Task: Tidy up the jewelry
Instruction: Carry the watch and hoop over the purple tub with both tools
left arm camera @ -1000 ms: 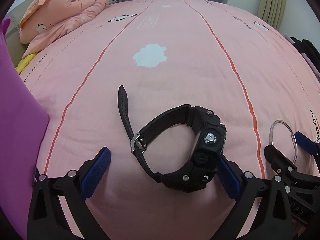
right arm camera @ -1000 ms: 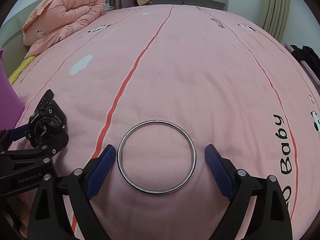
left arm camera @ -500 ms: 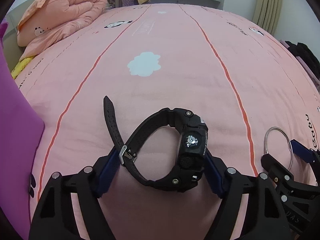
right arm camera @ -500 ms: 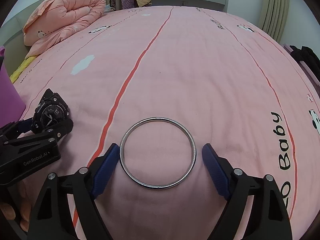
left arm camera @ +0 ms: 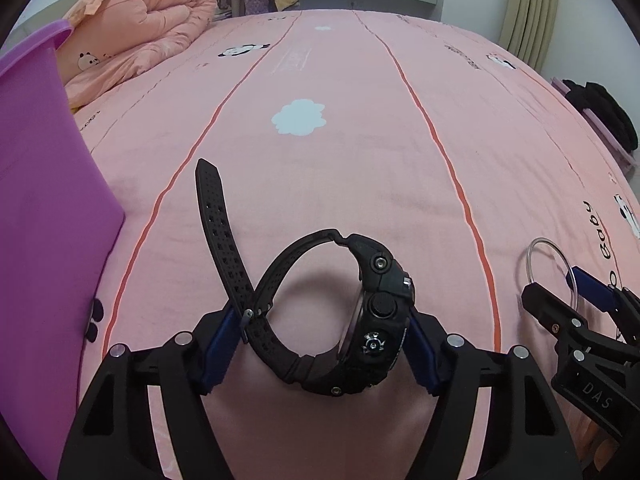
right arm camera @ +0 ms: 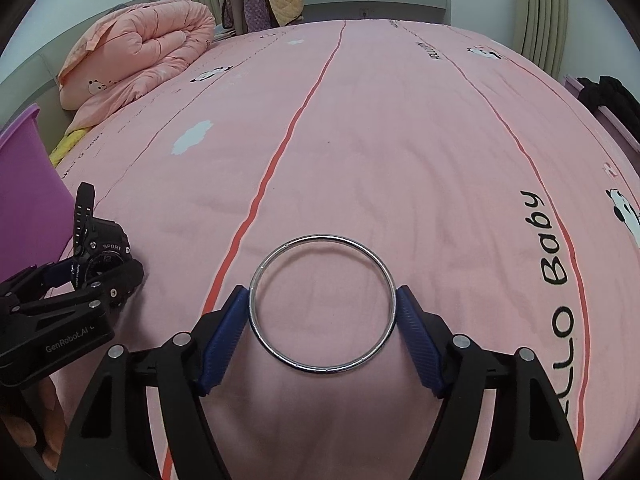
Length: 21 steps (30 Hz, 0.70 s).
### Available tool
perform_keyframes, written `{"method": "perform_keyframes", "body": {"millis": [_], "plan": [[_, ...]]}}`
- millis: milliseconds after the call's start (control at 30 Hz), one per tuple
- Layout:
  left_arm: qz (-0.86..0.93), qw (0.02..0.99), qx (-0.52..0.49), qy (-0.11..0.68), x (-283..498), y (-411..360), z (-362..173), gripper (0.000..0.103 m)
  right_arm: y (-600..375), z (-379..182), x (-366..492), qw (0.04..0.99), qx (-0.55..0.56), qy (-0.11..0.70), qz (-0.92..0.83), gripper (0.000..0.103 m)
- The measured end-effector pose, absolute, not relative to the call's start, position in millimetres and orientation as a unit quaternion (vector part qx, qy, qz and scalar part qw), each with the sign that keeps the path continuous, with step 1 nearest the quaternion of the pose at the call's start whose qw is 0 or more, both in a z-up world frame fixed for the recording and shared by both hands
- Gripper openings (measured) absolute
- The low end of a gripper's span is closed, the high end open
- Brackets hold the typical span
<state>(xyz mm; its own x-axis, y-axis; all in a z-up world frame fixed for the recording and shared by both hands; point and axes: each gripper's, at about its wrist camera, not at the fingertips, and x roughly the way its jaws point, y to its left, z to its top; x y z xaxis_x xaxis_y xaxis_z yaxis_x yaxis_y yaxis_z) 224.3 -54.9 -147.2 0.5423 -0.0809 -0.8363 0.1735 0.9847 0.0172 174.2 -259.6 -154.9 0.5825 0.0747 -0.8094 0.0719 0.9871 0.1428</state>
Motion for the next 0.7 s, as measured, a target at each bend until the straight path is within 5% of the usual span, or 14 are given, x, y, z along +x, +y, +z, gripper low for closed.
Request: {"method": "perform_keyframes", "body": {"millis": [700], "plan": [[-0.085,0.888,0.054,0.449,104.6,-18.6,-94.6,0.070,-223.8,-80.5,71.3,0.906,0.063,0.418,0.016,0.071]]}}
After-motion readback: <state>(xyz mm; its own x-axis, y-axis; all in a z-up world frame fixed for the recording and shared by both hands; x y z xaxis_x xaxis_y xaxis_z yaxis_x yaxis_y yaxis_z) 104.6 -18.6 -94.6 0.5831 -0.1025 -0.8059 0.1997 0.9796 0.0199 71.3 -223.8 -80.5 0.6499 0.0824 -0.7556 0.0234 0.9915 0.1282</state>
